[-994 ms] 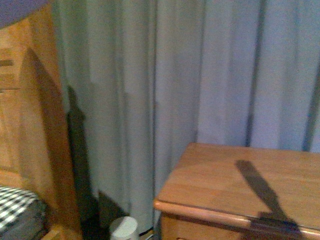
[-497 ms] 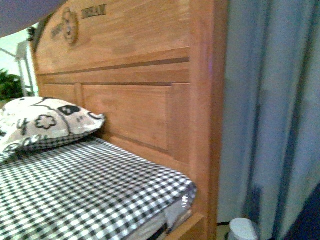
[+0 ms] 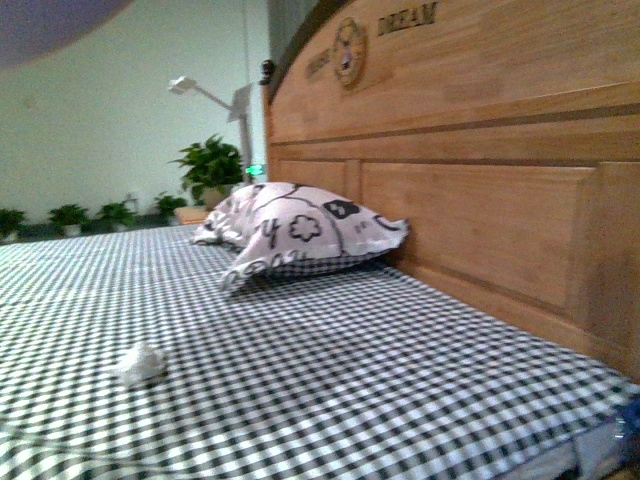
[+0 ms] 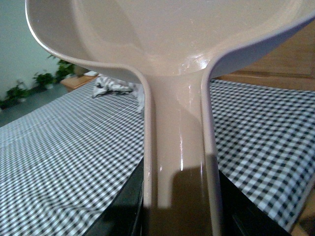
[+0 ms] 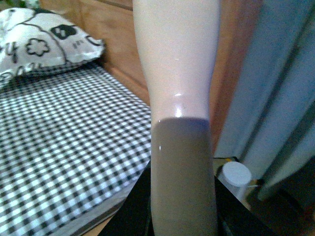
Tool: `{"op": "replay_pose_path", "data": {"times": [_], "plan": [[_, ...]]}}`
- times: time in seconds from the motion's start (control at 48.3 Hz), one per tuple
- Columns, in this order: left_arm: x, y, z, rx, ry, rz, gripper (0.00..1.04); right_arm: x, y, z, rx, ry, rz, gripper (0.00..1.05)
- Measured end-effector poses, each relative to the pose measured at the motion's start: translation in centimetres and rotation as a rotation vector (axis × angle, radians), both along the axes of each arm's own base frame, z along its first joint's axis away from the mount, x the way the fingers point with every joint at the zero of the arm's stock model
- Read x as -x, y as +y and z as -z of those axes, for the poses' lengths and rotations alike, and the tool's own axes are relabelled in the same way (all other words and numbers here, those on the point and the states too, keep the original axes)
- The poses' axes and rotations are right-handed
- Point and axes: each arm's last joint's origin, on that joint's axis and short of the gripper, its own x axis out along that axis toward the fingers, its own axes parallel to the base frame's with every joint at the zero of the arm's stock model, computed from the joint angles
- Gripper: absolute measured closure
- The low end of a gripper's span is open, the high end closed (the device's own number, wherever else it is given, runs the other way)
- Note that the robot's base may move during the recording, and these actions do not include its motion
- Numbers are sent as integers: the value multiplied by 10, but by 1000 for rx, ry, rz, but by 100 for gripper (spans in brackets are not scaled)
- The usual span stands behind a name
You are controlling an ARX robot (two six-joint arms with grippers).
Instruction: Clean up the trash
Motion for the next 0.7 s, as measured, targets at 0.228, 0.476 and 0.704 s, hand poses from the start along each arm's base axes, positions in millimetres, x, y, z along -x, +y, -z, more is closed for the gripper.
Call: {"op": "replay_pose_path", "data": {"times": [0.228, 0.476, 0.704], "plan": [[1, 1, -1, 4, -4, -22, 78, -1, 2, 1, 4, 8, -20, 86], [0, 0, 0, 4, 1, 6, 78, 0, 0, 0, 1, 1, 1, 86], [0, 0, 0, 4, 1, -1, 78, 0, 0, 0, 1, 1, 0, 86]]}}
